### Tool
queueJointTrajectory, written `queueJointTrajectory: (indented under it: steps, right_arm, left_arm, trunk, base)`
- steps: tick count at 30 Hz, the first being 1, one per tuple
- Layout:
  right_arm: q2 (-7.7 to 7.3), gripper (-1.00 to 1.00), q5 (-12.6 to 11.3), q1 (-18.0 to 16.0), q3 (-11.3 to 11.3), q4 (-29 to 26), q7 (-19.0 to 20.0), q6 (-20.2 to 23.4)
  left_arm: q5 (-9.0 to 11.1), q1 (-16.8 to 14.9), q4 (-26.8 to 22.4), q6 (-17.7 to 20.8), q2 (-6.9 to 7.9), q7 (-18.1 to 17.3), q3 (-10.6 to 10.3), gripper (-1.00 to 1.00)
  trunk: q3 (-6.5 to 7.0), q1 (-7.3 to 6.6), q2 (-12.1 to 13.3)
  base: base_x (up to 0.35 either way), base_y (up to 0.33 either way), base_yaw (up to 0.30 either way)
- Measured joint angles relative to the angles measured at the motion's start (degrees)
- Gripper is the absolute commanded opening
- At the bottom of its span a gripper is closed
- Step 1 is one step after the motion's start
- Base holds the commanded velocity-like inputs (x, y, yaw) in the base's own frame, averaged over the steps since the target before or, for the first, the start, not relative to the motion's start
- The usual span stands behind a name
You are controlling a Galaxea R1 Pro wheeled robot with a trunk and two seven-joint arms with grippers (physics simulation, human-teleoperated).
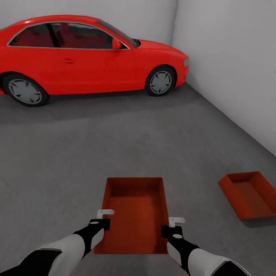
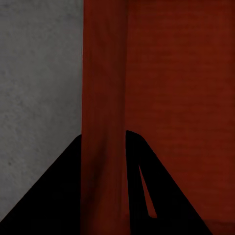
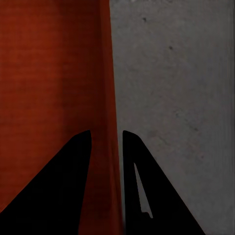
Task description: Move the two storage containers from the living room to the garage. In the garage, place one container on the floor and stack the other container on top of it (either order is fine).
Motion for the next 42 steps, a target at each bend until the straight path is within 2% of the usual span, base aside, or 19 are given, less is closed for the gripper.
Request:
queueJointTrajectory:
  steps: [42]
  right_arm:
    - [0.00, -1.00, 0.00, -0.02, 0.04, 0.00, 0.00, 0.00]
  left_arm:
    - [-0.03, 0.01, -0.01, -0.02, 0.00, 0.00, 0.05, -1.00]
  trunk:
    - [0.00, 0.00, 0.00]
  base:
    - [0.322, 0.000, -0.242]
